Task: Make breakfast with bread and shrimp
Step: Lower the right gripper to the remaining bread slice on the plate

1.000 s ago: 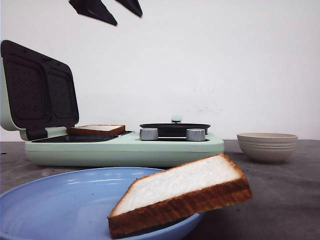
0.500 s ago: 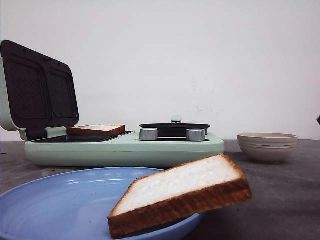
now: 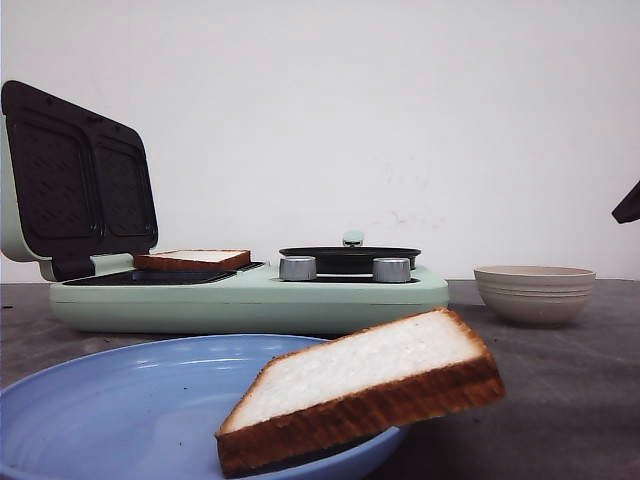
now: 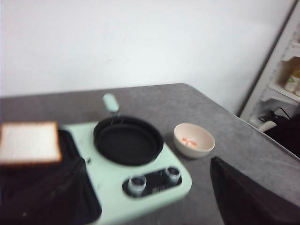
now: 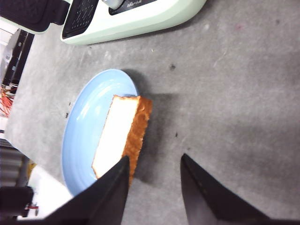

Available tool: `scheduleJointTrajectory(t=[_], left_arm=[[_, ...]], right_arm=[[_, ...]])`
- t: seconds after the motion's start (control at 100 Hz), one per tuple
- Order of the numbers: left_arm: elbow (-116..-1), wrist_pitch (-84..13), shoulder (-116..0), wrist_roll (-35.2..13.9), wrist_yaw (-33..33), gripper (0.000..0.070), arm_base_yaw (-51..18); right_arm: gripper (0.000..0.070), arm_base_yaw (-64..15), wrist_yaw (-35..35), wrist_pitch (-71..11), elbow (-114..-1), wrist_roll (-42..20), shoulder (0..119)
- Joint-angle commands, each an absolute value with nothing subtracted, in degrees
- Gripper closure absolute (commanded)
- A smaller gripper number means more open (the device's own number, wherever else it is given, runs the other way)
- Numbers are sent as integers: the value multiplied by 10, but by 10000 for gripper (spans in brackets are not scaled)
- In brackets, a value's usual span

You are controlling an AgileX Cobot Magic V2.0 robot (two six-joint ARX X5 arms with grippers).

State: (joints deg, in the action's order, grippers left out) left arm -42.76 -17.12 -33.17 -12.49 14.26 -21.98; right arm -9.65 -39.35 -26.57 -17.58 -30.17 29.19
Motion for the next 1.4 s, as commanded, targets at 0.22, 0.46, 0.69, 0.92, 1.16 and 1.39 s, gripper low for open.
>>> scheduleJointTrajectory(t=[0.22,0.46,0.69,0.92,1.16,1.39], left_arm=[[-290,-207,-192,-194,131,230,-221],[-256,-261,-144,-202,126,230,-221],[-256,-283,-130,-200,115,230,-221],[-256,-292,-129,-195,114,230,-221],[-256,-292,-129,-188,114,230,-221],[-256,-291,-129,-185,114,230,-221]], right_arm=[[424,-108,-432,-266,-182,-315,346],[316,-162,-431,-242,-182,-324,416],[316,-239,-397,-167,-182,-363,467],[316,-299,-374,-95,-182,-399,529],[311,-330,-374,-26,-182,-428,589],[311,-350,-375,19,-182,-446,631]])
